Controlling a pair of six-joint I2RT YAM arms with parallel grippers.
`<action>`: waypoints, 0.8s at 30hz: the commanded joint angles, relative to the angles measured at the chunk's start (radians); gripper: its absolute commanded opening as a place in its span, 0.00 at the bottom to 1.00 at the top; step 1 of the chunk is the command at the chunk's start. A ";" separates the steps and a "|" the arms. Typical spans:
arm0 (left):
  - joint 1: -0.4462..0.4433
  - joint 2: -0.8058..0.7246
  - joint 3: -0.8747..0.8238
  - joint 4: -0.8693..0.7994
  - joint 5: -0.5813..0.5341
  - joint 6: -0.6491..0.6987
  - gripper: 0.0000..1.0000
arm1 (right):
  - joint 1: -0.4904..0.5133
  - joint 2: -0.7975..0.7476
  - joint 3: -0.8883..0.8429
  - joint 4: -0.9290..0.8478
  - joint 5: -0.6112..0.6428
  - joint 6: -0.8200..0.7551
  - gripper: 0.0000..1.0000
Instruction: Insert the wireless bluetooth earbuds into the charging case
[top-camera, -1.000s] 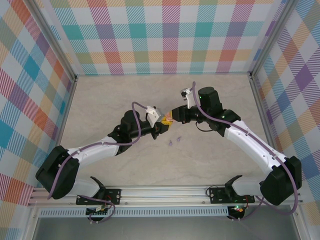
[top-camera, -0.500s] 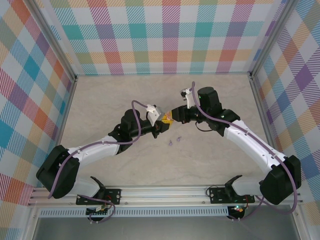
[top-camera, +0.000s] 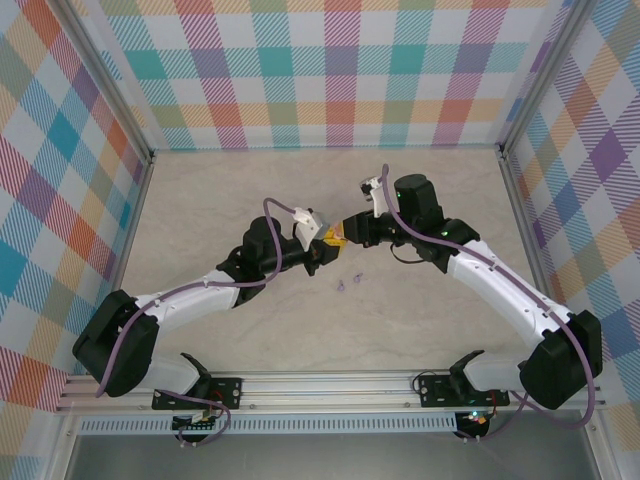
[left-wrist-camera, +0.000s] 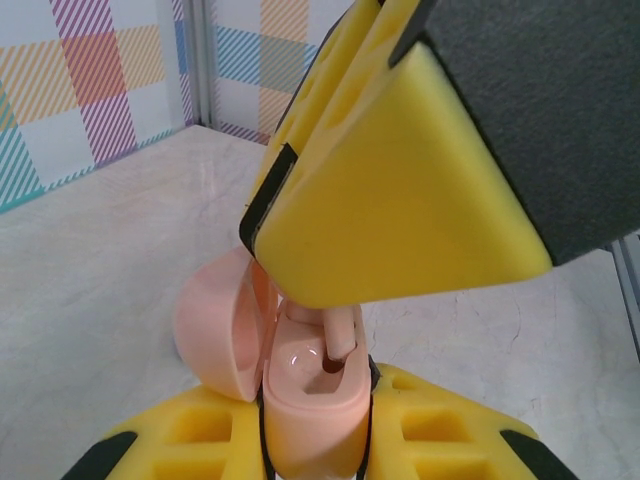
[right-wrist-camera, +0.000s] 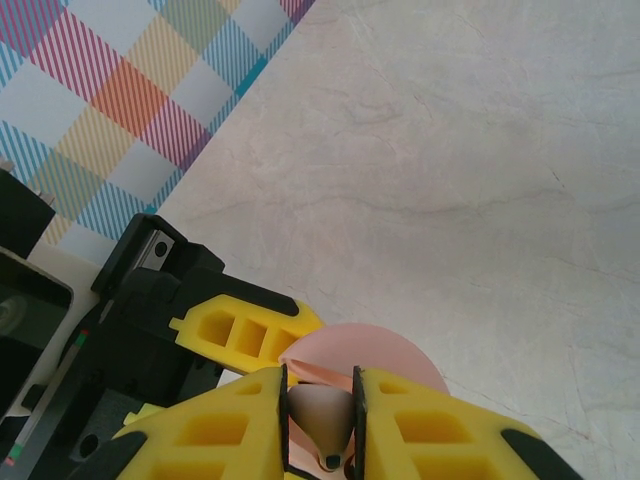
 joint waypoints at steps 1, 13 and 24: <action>0.003 0.007 0.040 0.001 0.012 -0.011 0.15 | 0.009 0.004 0.001 -0.012 0.023 -0.035 0.24; 0.003 0.013 0.060 -0.017 0.018 -0.012 0.15 | 0.020 0.010 0.012 -0.033 0.041 -0.050 0.32; 0.002 0.015 0.062 -0.033 0.011 -0.009 0.15 | 0.021 -0.015 0.025 -0.040 0.044 -0.042 0.45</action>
